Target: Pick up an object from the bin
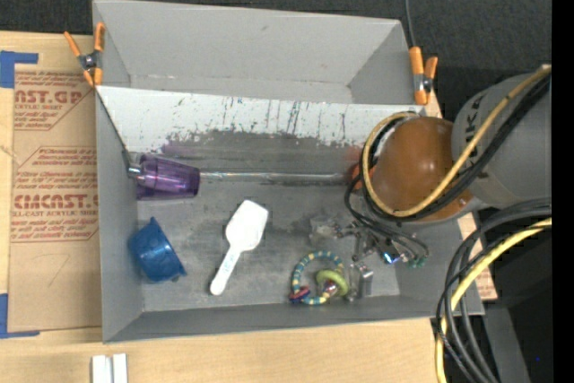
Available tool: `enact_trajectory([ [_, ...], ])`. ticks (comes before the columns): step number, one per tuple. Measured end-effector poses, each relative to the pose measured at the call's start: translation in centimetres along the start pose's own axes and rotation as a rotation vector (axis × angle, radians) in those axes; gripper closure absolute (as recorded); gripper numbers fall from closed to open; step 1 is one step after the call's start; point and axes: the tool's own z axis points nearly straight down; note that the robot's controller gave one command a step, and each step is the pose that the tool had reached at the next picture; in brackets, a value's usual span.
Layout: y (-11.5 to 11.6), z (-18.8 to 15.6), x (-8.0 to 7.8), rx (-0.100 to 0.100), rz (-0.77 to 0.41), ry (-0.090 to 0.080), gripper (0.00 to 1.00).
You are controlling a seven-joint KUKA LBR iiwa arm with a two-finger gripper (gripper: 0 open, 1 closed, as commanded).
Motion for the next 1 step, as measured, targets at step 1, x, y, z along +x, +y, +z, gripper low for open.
enact_trajectory([
  [1,-0.24,-4.88,-0.25,0.005,0.059,-0.005,0.00],
])
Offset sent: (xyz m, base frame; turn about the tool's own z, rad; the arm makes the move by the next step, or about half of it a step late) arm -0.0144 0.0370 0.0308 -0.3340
